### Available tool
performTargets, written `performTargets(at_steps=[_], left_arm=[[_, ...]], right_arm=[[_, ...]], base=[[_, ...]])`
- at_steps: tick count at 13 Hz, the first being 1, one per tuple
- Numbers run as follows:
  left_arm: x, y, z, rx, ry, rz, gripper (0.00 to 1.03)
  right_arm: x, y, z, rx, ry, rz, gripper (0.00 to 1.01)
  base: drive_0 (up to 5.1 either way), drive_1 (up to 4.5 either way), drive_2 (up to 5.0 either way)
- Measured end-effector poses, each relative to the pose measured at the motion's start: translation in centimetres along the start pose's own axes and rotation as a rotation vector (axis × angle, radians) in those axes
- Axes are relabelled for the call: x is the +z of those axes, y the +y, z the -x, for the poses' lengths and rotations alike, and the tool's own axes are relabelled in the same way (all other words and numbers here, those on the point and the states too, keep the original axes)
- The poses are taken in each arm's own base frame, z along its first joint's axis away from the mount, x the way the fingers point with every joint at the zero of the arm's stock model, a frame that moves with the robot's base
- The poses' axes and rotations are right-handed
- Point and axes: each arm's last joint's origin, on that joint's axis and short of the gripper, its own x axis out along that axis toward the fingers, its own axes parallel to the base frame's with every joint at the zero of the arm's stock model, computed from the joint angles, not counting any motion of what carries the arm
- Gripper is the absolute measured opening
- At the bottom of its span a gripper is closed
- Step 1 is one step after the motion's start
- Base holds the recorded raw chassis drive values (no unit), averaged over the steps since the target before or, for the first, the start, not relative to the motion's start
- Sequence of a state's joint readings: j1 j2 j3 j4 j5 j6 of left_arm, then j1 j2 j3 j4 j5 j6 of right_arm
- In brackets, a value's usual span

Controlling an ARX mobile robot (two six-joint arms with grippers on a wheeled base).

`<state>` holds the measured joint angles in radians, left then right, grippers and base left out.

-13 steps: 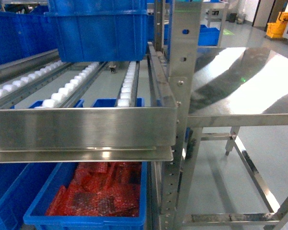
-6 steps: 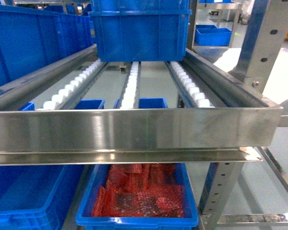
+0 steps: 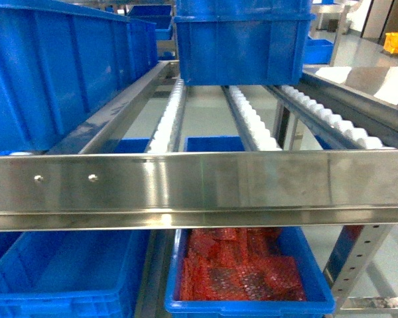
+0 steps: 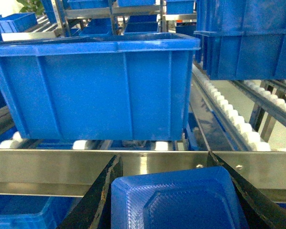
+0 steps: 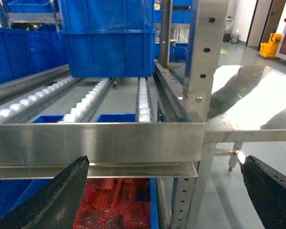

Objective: Pick blue part to blue bin on bottom shelf

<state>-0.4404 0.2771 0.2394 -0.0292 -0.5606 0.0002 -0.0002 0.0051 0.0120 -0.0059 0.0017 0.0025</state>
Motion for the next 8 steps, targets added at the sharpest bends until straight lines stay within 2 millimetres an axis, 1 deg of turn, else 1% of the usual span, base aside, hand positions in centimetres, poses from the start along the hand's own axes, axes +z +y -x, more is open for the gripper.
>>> performTargets(at_steps=[2,8], left_arm=[[0.0,0.0,0.0,0.0,0.0,0.0,0.44],[0.01,0.02,0.02,0.001,-0.001,0.001,0.44]], right_arm=[[-0.01,0.0,0.0,0.002,0.001,0.0,0.98],[-0.01,0.02,0.0,0.005,0.0,0.0,0.98]], base=[[-5.0,2.32,2.3],[0.0,0.0,0.0]])
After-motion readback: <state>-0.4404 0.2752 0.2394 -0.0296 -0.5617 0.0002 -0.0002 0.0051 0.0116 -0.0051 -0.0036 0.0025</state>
